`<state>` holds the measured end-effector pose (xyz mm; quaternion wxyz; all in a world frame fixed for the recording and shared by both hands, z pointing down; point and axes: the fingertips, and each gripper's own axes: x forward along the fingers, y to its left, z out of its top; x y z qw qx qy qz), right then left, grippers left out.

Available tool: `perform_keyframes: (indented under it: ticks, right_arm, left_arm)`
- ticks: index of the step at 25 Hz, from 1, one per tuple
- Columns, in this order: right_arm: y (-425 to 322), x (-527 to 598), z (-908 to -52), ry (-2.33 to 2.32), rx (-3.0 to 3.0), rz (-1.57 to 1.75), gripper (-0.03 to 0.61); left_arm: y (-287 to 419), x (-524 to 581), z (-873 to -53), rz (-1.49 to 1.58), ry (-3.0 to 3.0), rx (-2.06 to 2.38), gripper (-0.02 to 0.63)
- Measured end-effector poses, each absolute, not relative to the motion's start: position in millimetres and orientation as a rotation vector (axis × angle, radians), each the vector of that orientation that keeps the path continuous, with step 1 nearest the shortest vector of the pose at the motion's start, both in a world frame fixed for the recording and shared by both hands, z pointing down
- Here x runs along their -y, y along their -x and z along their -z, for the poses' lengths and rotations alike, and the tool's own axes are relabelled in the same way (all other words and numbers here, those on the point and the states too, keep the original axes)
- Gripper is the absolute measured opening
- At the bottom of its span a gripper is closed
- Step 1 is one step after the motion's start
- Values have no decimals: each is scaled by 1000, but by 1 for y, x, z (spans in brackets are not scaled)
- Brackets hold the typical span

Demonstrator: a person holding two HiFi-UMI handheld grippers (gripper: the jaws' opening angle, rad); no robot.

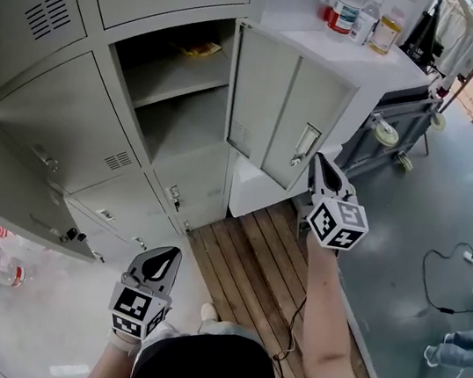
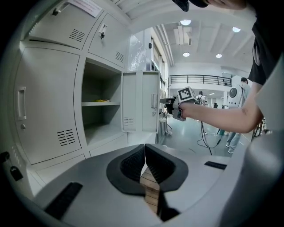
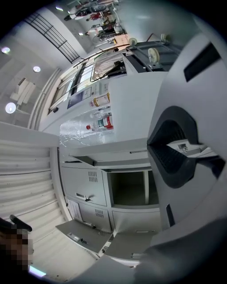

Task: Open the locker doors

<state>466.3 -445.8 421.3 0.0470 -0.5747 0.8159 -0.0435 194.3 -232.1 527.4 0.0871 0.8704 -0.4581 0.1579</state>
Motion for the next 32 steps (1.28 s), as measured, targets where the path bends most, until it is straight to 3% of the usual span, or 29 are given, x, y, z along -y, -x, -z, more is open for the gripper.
perform_keyframes:
  ticks: [18, 32]
  right_arm:
    - [-462, 426, -414, 1859, -2424, 106, 28]
    - [-305, 299, -455, 1613, -2710, 220, 28]
  left_arm:
    - [-173, 243, -518, -414, -2642, 1320, 20]
    - [-134, 217, -498, -305, -2666, 1310, 20]
